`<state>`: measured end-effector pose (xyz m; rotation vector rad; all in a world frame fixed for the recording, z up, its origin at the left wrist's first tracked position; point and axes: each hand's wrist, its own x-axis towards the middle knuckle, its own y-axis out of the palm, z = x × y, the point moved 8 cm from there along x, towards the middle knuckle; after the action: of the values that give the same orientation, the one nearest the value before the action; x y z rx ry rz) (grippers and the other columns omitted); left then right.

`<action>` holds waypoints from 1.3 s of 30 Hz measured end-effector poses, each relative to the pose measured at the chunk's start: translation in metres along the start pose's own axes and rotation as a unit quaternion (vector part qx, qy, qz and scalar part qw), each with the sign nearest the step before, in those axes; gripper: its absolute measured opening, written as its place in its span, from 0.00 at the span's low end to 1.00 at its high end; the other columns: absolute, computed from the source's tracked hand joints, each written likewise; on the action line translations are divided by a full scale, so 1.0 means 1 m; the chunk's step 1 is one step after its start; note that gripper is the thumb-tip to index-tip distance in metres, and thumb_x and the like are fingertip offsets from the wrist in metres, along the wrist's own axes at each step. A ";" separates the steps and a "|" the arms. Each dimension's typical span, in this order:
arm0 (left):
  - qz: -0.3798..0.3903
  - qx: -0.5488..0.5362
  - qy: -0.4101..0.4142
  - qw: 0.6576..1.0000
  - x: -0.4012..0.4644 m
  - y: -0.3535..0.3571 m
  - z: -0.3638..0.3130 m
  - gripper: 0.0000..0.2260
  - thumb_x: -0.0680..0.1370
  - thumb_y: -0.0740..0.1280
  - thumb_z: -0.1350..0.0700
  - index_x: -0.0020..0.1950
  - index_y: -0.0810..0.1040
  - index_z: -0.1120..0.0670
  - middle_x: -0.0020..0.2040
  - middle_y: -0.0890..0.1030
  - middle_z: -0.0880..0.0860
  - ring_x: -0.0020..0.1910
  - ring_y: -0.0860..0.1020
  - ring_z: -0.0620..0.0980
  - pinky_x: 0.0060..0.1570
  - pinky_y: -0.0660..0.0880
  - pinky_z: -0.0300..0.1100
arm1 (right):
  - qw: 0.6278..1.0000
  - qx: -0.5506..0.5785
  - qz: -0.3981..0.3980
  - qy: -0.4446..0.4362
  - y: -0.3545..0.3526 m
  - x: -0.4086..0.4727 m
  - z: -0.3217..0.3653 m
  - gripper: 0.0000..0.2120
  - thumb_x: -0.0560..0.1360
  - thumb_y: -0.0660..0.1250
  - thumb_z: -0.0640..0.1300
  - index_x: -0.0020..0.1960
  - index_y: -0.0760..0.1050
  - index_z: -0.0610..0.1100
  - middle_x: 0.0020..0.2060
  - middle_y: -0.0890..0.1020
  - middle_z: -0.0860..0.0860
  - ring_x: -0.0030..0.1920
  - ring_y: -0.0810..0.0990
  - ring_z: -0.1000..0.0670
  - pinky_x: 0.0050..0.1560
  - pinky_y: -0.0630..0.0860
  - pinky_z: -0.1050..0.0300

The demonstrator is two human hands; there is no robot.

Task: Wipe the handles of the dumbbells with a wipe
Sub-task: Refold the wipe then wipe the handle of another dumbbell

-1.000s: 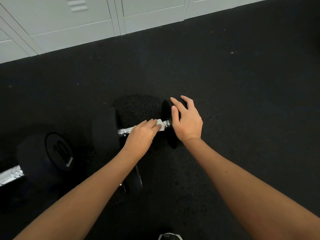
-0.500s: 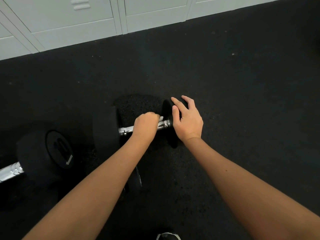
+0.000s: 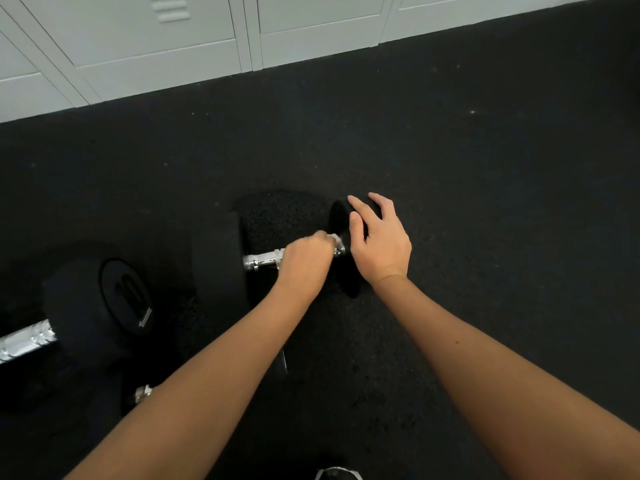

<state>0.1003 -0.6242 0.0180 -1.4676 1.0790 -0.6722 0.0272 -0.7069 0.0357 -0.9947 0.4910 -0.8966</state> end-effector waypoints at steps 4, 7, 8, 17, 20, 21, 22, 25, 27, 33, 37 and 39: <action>-0.130 0.004 0.139 0.982 -0.039 0.003 -0.019 0.20 0.60 0.78 0.62 0.51 0.82 0.58 0.51 0.83 0.56 0.52 0.81 0.52 0.51 0.78 0.42 | 1.000 0.000 -0.005 -0.006 -0.001 -0.002 0.000 0.17 0.79 0.55 0.52 0.66 0.71 0.56 0.68 0.67 0.54 0.58 0.74 0.51 0.51 0.74 0.53; -0.148 -0.028 0.174 0.973 -0.059 0.022 -0.020 0.21 0.58 0.79 0.64 0.49 0.83 0.59 0.48 0.84 0.56 0.48 0.83 0.51 0.48 0.80 0.44 | 1.000 -0.001 -0.005 -0.006 -0.001 -0.002 0.000 0.17 0.79 0.55 0.52 0.66 0.71 0.56 0.69 0.67 0.54 0.59 0.74 0.52 0.51 0.74 0.53; -0.144 -0.063 0.153 0.976 -0.064 0.027 -0.020 0.21 0.58 0.79 0.65 0.50 0.83 0.58 0.47 0.84 0.55 0.45 0.83 0.51 0.46 0.80 0.43 | 1.000 0.001 -0.004 -0.007 0.000 -0.002 0.000 0.17 0.79 0.55 0.52 0.66 0.71 0.56 0.68 0.67 0.54 0.59 0.74 0.52 0.51 0.73 0.54; -0.037 -0.775 -0.566 0.278 -0.089 0.101 -0.006 0.16 0.78 0.60 0.67 0.65 0.72 0.64 0.61 0.76 0.63 0.56 0.78 0.57 0.54 0.76 0.44 | 1.000 0.000 -0.014 -0.002 0.000 0.000 -0.001 0.17 0.78 0.55 0.52 0.65 0.72 0.56 0.67 0.69 0.54 0.57 0.75 0.51 0.51 0.75 0.53; -0.082 -0.807 -0.553 0.190 -0.073 0.083 -0.015 0.14 0.77 0.61 0.67 0.63 0.73 0.65 0.60 0.77 0.64 0.56 0.78 0.55 0.59 0.72 0.38 | 1.000 -0.001 -0.015 0.001 0.000 -0.001 -0.002 0.17 0.78 0.56 0.52 0.65 0.73 0.56 0.68 0.69 0.53 0.57 0.74 0.51 0.51 0.74 0.53; -0.092 -0.806 -0.562 0.162 -0.070 0.078 -0.019 0.13 0.78 0.60 0.67 0.62 0.73 0.66 0.60 0.76 0.64 0.59 0.77 0.56 0.62 0.70 0.37 | 1.000 -0.003 -0.015 0.002 0.000 0.000 -0.002 0.17 0.78 0.55 0.52 0.65 0.72 0.56 0.68 0.68 0.54 0.57 0.74 0.51 0.51 0.74 0.53; -0.094 -0.801 -0.568 0.163 -0.068 0.077 -0.022 0.12 0.78 0.61 0.67 0.61 0.74 0.65 0.59 0.77 0.64 0.58 0.77 0.56 0.62 0.71 0.39 | 1.000 -0.004 -0.015 0.001 0.000 0.000 -0.001 0.17 0.78 0.55 0.52 0.65 0.72 0.56 0.68 0.68 0.54 0.57 0.74 0.52 0.51 0.74 0.54; -0.066 -0.818 -0.546 0.167 -0.058 0.079 -0.023 0.11 0.77 0.62 0.68 0.58 0.76 0.63 0.55 0.80 0.61 0.54 0.79 0.55 0.57 0.75 0.43 | 1.000 -0.003 -0.014 -0.002 0.000 0.001 -0.001 0.17 0.78 0.55 0.52 0.65 0.72 0.56 0.68 0.68 0.54 0.57 0.74 0.52 0.51 0.75 0.53; -0.062 -0.820 -0.541 0.179 -0.058 0.078 -0.019 0.10 0.76 0.62 0.69 0.57 0.76 0.64 0.55 0.80 0.62 0.53 0.79 0.56 0.57 0.76 0.44 | 1.000 -0.003 -0.016 -0.006 0.000 0.001 0.000 0.17 0.78 0.55 0.52 0.65 0.72 0.56 0.68 0.68 0.53 0.57 0.75 0.51 0.50 0.75 0.51; -0.057 -0.823 -0.533 0.188 -0.058 0.084 -0.018 0.12 0.77 0.61 0.69 0.59 0.75 0.64 0.54 0.79 0.61 0.54 0.79 0.56 0.57 0.76 0.45 | 1.000 -0.005 -0.020 -0.005 0.000 0.001 0.000 0.17 0.78 0.55 0.52 0.65 0.72 0.56 0.67 0.69 0.54 0.58 0.74 0.52 0.51 0.75 0.53; -0.074 -0.842 -0.497 0.198 -0.048 0.093 -0.011 0.14 0.77 0.60 0.68 0.62 0.75 0.60 0.54 0.80 0.58 0.51 0.79 0.52 0.55 0.76 0.44 | 1.000 -0.003 -0.022 -0.006 0.000 0.000 -0.001 0.17 0.78 0.55 0.52 0.65 0.72 0.56 0.67 0.69 0.54 0.57 0.74 0.52 0.51 0.75 0.53; -0.079 -0.846 -0.489 0.198 -0.049 0.097 -0.013 0.15 0.77 0.61 0.68 0.63 0.74 0.60 0.53 0.80 0.58 0.50 0.79 0.51 0.55 0.75 0.43 | 1.000 -0.003 -0.023 -0.008 0.000 0.000 -0.001 0.17 0.78 0.55 0.52 0.65 0.72 0.56 0.67 0.69 0.54 0.57 0.75 0.52 0.51 0.75 0.52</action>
<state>0.0444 -0.5803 -0.0649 -2.8423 0.0267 2.1664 0.0268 -0.7072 0.0354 -1.0221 0.4593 -0.9284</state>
